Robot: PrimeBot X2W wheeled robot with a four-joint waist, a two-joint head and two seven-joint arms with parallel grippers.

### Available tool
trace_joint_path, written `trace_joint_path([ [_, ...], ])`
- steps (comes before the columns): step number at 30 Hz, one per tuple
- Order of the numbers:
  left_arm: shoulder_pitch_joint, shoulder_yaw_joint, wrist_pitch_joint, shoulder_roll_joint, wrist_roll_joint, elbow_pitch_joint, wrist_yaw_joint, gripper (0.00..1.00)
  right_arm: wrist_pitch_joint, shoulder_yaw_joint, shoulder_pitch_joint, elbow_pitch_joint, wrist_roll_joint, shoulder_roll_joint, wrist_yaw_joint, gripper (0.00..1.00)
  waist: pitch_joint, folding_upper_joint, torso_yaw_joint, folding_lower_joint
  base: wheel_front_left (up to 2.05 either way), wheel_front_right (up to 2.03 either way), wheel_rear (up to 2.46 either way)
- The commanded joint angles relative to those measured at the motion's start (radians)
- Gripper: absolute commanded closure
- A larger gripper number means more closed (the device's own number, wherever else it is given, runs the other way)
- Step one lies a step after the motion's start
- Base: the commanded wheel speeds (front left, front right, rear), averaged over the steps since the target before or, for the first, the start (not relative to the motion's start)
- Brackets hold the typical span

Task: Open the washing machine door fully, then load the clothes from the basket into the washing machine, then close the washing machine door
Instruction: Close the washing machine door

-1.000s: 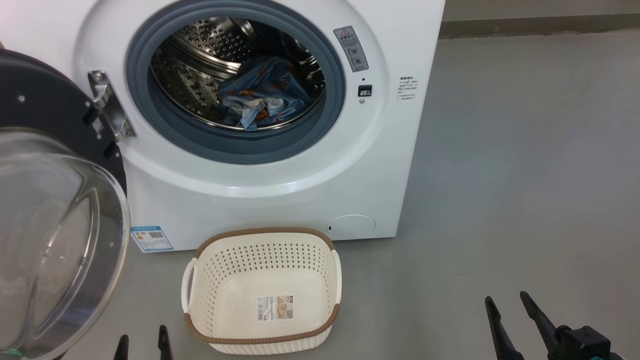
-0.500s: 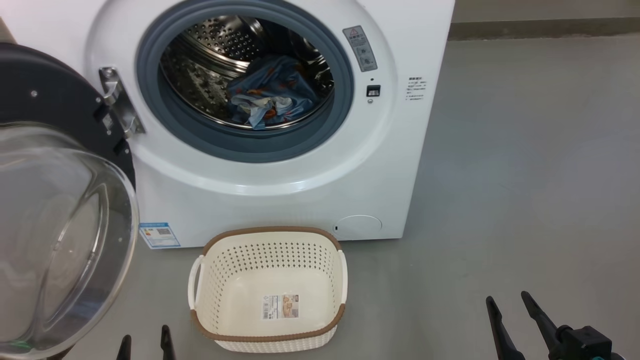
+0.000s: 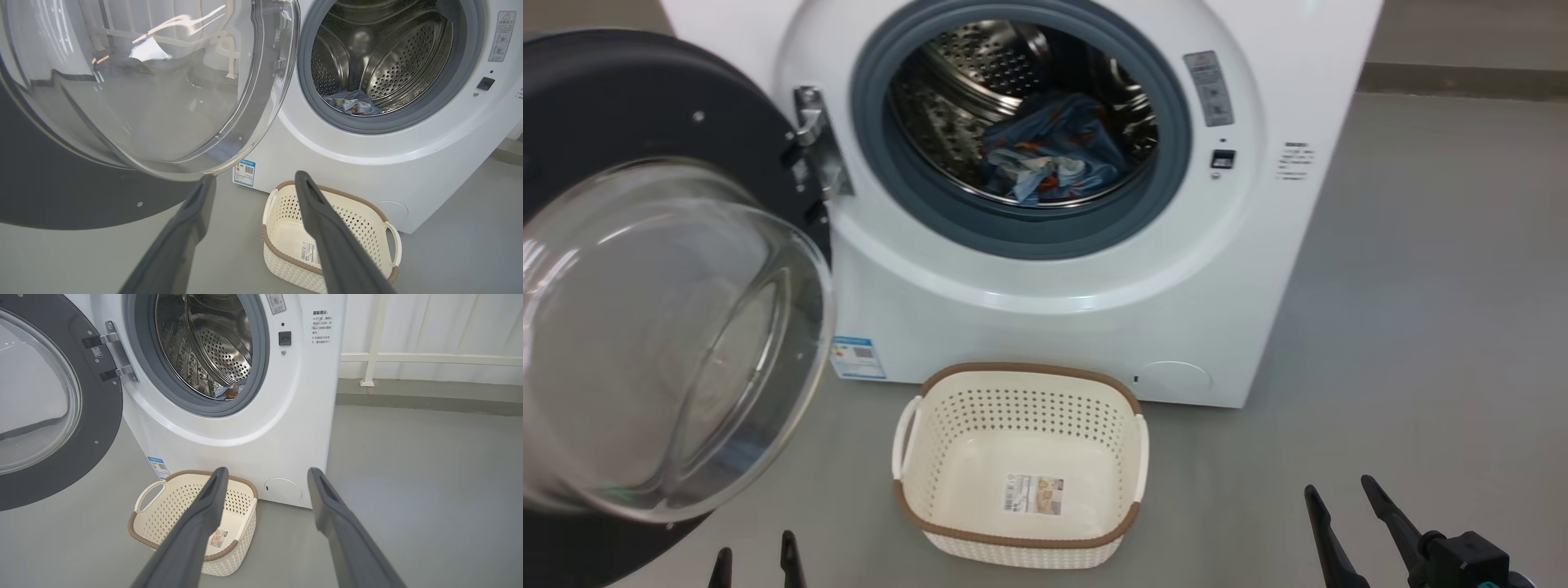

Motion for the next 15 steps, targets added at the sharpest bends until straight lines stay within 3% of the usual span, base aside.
trace_joint_path([
  [1, -0.013, 0.036, -0.009, 0.004, 0.014, -0.027, 0.01, 0.0, -0.005, 0.026, -0.032, -0.025, -0.007, -0.015, 0.002, 0.0, -0.006, 0.0, 0.059, 0.0, 0.0, 0.0, 0.0],
  [15, 0.003, 0.037, -0.009, 0.001, 0.041, -0.024, 0.016, 0.0, -0.005, 0.063, -0.039, -0.016, -0.007, -0.019, 0.002, 0.0, -0.022, 0.0, 0.218, 0.0, 0.0, 0.0, 0.0],
])
